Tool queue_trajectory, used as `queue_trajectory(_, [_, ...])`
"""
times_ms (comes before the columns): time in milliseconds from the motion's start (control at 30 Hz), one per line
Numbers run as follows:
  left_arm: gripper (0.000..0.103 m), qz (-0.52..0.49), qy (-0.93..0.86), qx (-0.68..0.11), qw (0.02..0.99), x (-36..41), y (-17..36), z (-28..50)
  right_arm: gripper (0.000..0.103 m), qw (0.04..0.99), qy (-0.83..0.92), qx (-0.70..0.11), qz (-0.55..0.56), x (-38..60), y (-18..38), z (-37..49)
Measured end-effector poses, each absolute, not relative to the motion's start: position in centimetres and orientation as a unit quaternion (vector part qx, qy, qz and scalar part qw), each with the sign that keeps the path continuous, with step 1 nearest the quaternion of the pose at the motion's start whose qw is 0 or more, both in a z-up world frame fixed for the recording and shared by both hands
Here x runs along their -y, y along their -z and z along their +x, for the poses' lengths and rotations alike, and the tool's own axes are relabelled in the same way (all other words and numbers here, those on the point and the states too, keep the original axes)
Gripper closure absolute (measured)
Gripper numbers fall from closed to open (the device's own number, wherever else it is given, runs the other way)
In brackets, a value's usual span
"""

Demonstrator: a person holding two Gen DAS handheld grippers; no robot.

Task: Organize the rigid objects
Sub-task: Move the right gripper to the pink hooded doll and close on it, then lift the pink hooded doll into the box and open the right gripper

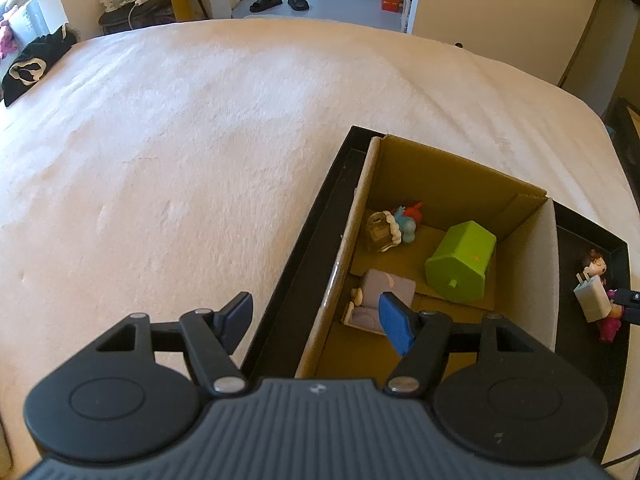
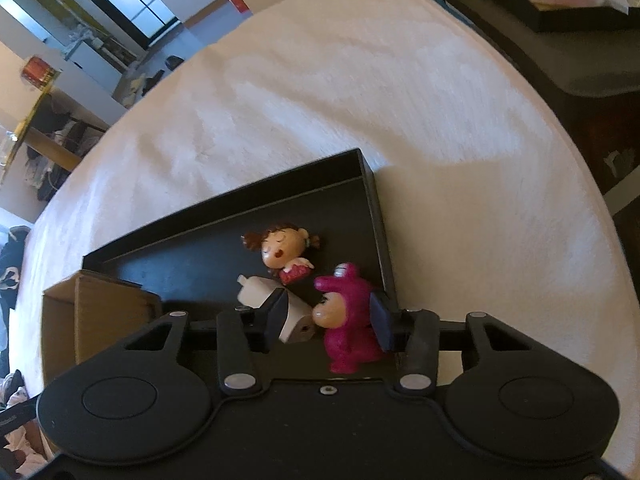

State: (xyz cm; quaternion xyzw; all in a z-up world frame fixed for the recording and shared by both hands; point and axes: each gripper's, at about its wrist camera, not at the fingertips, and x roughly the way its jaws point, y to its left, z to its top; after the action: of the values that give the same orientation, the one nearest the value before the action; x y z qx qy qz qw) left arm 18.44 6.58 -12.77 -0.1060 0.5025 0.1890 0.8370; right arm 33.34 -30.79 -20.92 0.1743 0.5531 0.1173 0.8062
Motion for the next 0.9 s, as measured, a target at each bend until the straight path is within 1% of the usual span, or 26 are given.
queue_trajectory(133, [0.035,-0.106,-0.191,-0.502,0.837,-6.8,12.9,18.4,0.059,0.800,-0.113,-0.564,0.167,30.2,21.8,33.7])
queue_trajectory(400, [0.035,-0.100,-0.192,-0.504,0.836,-6.7,12.9,18.4,0.055,0.804,-0.116,-0.567,0.137,29.1,22.0,33.5])
queue_trajectory(500, [0.035,-0.098,-0.192,-0.505,0.836,-6.6,12.8,18.2,0.055,0.806,-0.120,-0.566,0.124,28.8,22.1,33.2])
queue_trajectory(567, [0.035,-0.098,-0.193,-0.505,0.835,-6.5,12.8,18.1,0.064,0.807,-0.122,-0.566,0.116,28.7,22.0,33.1])
queue_trajectory(667, [0.035,-0.094,-0.192,-0.507,0.835,-6.4,12.7,18.0,0.065,0.807,-0.124,-0.566,0.116,28.6,21.9,32.9])
queue_trajectory(900, [0.035,-0.096,-0.196,-0.503,0.837,-6.7,12.3,17.6,0.065,0.824,-0.137,-0.535,0.127,28.8,19.5,32.0])
